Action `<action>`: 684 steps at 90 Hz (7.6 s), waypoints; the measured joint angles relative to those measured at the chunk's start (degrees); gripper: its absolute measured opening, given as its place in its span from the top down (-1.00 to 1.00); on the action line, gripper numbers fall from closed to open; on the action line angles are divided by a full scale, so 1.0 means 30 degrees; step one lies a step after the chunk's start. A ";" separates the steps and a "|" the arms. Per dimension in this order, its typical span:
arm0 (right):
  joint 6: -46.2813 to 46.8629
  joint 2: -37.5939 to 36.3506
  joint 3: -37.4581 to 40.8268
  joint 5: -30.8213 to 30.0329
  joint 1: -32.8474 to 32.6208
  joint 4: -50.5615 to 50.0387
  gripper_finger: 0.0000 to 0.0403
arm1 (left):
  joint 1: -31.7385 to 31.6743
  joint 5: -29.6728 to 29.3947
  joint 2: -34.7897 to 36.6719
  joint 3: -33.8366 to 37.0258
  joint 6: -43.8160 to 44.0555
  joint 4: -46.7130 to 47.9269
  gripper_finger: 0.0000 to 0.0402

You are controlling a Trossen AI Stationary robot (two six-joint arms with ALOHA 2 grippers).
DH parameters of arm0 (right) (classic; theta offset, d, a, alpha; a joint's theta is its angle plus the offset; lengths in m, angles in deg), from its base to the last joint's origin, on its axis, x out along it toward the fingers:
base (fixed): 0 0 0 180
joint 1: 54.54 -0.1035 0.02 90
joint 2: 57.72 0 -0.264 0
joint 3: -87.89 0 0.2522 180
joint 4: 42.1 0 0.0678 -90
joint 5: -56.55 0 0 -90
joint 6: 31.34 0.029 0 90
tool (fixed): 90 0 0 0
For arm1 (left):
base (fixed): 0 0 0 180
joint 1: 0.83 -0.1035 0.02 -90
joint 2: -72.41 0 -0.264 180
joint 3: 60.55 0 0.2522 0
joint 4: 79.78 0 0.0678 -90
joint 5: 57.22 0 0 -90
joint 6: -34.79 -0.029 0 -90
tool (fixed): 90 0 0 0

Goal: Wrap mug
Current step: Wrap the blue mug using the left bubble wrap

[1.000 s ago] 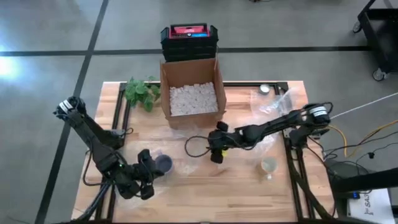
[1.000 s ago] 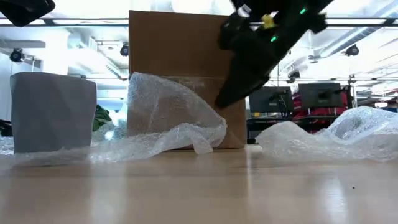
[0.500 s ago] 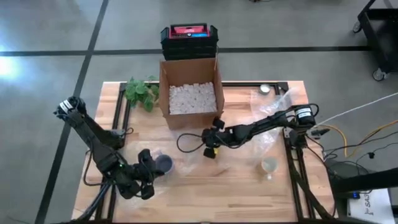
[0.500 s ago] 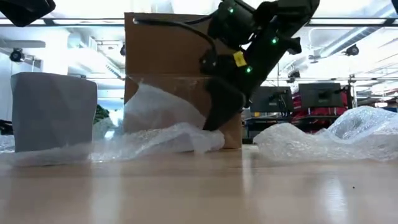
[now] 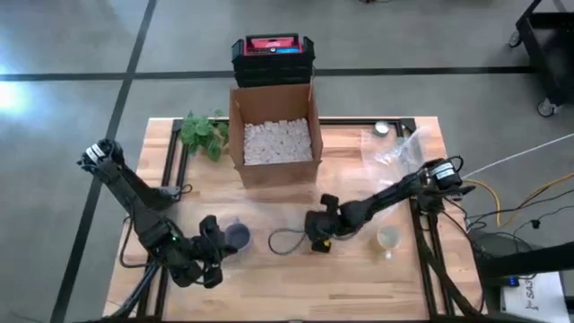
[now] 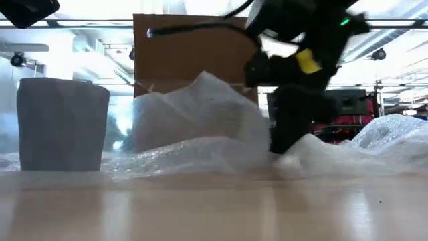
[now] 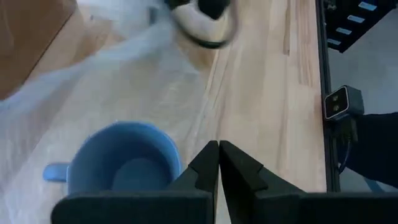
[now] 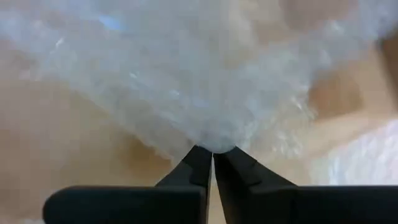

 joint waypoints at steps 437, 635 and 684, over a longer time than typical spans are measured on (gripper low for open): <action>-1.1522 1.0379 -1.9226 0.2164 0.1088 -0.0673 1.00 | -0.1705 -0.1003 -0.1486 0.4474 -0.1333 -0.3868 1.00; -1.2282 0.9148 -1.6387 0.4945 0.2289 0.0718 0.99 | -0.1696 -0.2681 -0.0248 0.2886 0.0408 -0.1559 1.00; -1.2176 0.7130 -1.6977 0.4936 0.2350 0.0354 0.99 | -0.2303 -0.2587 -0.0277 0.7162 -0.0494 -0.8284 1.00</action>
